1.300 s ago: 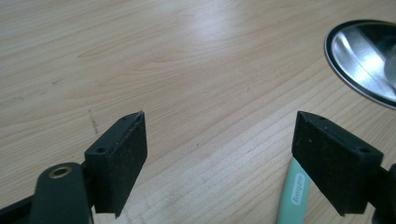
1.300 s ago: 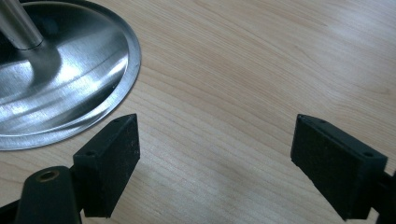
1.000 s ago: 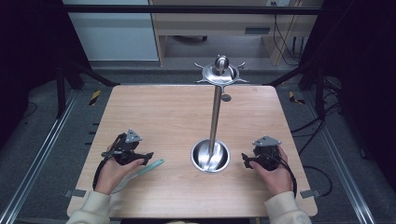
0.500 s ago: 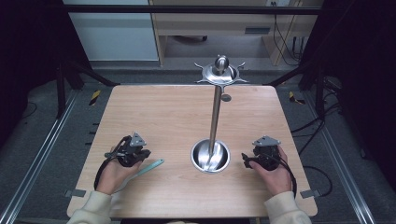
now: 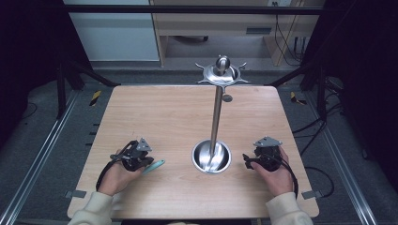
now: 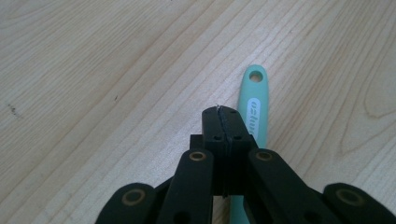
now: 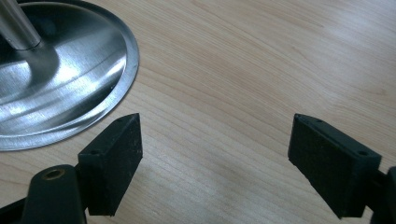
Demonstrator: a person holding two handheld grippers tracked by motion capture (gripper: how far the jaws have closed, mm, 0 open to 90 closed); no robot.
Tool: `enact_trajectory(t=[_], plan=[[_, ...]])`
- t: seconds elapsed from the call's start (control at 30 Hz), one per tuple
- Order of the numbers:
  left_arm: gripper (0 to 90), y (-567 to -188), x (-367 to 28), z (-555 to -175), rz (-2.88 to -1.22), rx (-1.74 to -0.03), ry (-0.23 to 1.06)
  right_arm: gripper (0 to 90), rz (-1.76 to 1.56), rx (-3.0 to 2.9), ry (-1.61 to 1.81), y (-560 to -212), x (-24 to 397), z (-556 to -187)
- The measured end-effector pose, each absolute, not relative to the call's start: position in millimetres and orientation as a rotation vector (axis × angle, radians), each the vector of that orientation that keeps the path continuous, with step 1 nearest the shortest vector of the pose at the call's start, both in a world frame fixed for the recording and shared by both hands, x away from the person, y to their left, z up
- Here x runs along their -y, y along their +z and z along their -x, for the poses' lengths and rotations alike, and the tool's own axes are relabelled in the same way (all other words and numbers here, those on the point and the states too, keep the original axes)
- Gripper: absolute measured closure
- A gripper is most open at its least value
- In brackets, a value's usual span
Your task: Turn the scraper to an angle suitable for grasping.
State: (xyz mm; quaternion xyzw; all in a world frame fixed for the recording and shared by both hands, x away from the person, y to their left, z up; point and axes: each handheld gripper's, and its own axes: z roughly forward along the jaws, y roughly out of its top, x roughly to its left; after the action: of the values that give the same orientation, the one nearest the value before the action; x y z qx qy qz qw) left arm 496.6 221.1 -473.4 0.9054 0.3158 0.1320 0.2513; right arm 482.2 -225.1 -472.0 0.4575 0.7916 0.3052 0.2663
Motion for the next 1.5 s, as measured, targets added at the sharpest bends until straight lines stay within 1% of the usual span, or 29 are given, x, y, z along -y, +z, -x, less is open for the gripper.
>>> enact_trajectory(t=[0.17,0.23,0.3,0.33,0.47,0.5,0.57,0.63,0.7,0.73,0.83,0.87,1.0,1.1,1.17,1.23,1.4,1.5], plan=[[90.0,-475.2,-218.5,-495.0,-2.474,-0.847,0.36,18.1,-1.238,-2.136,0.826,-471.7,225.2,-482.0],[90.0,-474.1,-218.7,-494.6,-2.482,-0.831,0.316,18.2,-1.232,-2.137,0.826,-471.4,225.6,-482.2],[90.0,-473.7,-217.2,-492.4,-2.493,-0.813,0.307,18.3,-1.236,-2.135,0.828,-471.6,225.5,-482.1],[90.0,-473.3,-216.0,-491.1,-2.5,-0.797,0.266,18.3,-1.237,-2.136,0.827,-471.7,225.6,-482.1],[90.0,-471.3,-209.4,-484.5,-2.539,-0.75,0.247,18.3,-1.232,-2.135,0.83,-471.2,225.9,-482.1],[90.0,-467.9,-207.9,-483.7,-2.561,-0.73,0.256,18.3,-1.232,-2.135,0.83,-471.2,225.9,-482.1],[90.0,-452.4,-205.3,-483.8,-2.539,-0.733,0.281,18.3,-1.236,-2.129,0.832,-470.9,226.6,-482.0],[90.0,-447.1,-204.5,-484.3,-2.54,-0.732,0.283,18.3,-1.241,-2.129,0.83,-471.5,226.6,-482.1],[90.0,-438.7,-202.1,-485.1,-2.59,-0.716,0.279,18.3,-1.243,-2.13,0.827,-471.9,226.5,-482.2],[89.5,-435.7,-198.2,-486.5,-2.644,-0.717,0.267,18.3,-1.243,-2.131,0.827,-471.9,226.2,-482.2],[85.7,-436.3,-194.3,-488.4,-2.692,-0.723,0.25,18.3,-1.237,-2.129,0.829,-471.3,226.5,-481.8],[85.7,-437.1,-192.3,-489.6,-2.715,-0.72,0.243,18.3,-1.237,-2.129,0.829,-471.3,226.5,-481.8],[78.1,-445.4,-183.4,-492.2,-2.769,-0.724,0.2,18.3,-1.241,-2.13,0.831,-471.0,227.4,-482.0],[73.3,-448.9,-179.4,-493.9,-2.772,-0.73,0.208,18.2,-1.239,-2.131,0.833,-470.9,227.8,-482.2],[72.2,-450.1,-177.9,-494.3,-2.778,-0.726,0.207,18.3,-1.237,-2.131,0.833,-470.8,227.8,-482.2],[68.3,-454.4,-174.1,-495.7,-2.814,-0.711,0.184,18.3,-1.242,-2.132,0.833,-470.7,227.2,-481.8],[65.2,-457.8,-171.8,-497.2,-2.835,-0.708,0.16,18.2,-1.242,-2.129,0.837,-470.8,227.7,-481.8],[65.7,-457.9,-171.5,-497.4,-2.839,-0.705,0.152,18.2,-1.241,-2.133,0.835,-470.7,227.6,-481.8]])
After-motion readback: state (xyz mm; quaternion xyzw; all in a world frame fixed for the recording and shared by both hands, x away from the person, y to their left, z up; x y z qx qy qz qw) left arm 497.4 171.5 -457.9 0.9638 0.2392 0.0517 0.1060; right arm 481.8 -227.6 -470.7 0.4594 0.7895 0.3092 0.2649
